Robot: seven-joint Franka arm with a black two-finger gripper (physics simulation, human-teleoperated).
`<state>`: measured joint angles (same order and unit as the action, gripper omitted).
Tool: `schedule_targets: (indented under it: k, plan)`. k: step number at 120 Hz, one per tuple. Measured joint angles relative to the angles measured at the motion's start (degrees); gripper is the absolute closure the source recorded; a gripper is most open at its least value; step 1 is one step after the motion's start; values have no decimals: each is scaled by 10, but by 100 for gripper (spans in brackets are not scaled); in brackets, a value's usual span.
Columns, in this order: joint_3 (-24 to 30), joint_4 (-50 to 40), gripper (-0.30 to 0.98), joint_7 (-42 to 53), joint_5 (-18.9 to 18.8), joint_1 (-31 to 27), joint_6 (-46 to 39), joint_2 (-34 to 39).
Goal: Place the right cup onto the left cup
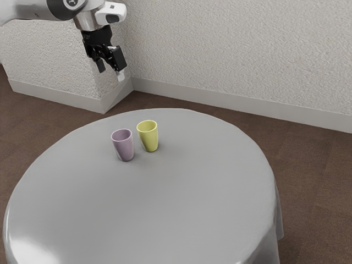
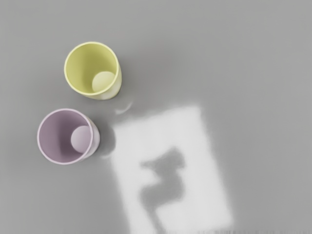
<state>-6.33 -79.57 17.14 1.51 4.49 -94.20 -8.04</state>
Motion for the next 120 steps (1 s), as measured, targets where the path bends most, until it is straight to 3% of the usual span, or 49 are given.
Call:
schedule_targets:
  k: [46, 91, 120]
  plan:
    - [-1, 3, 0, -2, -2, 0, 0, -16]
    - [-11, 225, 0, 0, 8, -14, -4, -244]
    - [-4, 243, 0, 3, 35, -28, -31, -329]
